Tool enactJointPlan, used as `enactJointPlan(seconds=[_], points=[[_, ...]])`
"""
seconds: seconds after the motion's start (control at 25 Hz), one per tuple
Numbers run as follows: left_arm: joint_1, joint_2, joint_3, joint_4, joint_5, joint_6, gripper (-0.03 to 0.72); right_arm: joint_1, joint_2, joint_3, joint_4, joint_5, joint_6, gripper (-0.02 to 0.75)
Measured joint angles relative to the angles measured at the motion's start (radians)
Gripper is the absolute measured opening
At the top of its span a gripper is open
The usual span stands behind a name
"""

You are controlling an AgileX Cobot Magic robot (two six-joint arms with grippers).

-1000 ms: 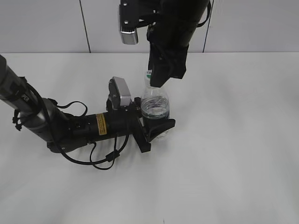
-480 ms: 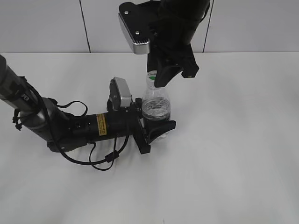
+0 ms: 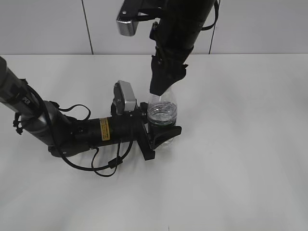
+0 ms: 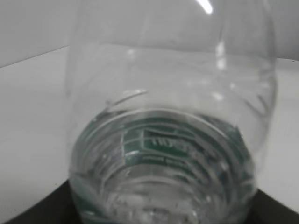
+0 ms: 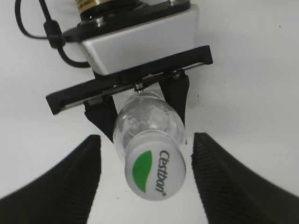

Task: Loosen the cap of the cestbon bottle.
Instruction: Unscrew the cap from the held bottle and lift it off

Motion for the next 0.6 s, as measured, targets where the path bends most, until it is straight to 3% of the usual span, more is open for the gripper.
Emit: enactJointPlan(seconds=[0.12, 0.32, 0.6], points=[[0.0, 0.0, 0.0, 0.001, 0.001, 0.0, 0.401, 0.0, 0.0, 0.0, 0.032, 0.0, 0.187, 0.565], [0.0, 0.0, 0.0, 0.004, 0.002, 0.0, 0.401, 0.0, -0.002, 0.0, 0.034, -0.005, 0.473, 0.581], [0.0, 0.0, 0.0, 0.004, 0.002, 0.0, 0.401, 0.003, -0.084, 0.0, -0.187, -0.002, 0.933, 0.582]])
